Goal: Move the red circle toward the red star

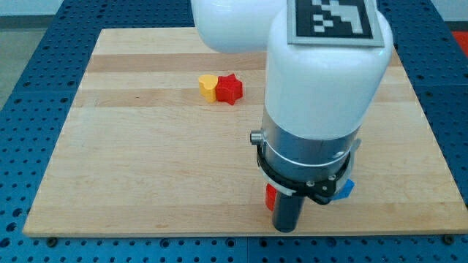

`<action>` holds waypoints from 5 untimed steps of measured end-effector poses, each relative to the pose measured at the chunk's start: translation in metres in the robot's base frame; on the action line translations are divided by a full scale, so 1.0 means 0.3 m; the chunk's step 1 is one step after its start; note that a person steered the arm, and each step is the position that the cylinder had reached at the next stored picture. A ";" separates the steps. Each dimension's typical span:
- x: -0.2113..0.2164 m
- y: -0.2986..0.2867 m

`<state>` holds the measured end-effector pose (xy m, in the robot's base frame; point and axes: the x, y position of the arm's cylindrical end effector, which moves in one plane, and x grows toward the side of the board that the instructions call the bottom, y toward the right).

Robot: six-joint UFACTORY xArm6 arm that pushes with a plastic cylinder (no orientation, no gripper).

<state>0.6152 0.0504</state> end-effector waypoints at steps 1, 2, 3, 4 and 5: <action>-0.042 -0.019; -0.085 -0.039; -0.146 -0.044; -0.209 -0.047; -0.265 -0.047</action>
<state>0.5358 0.0363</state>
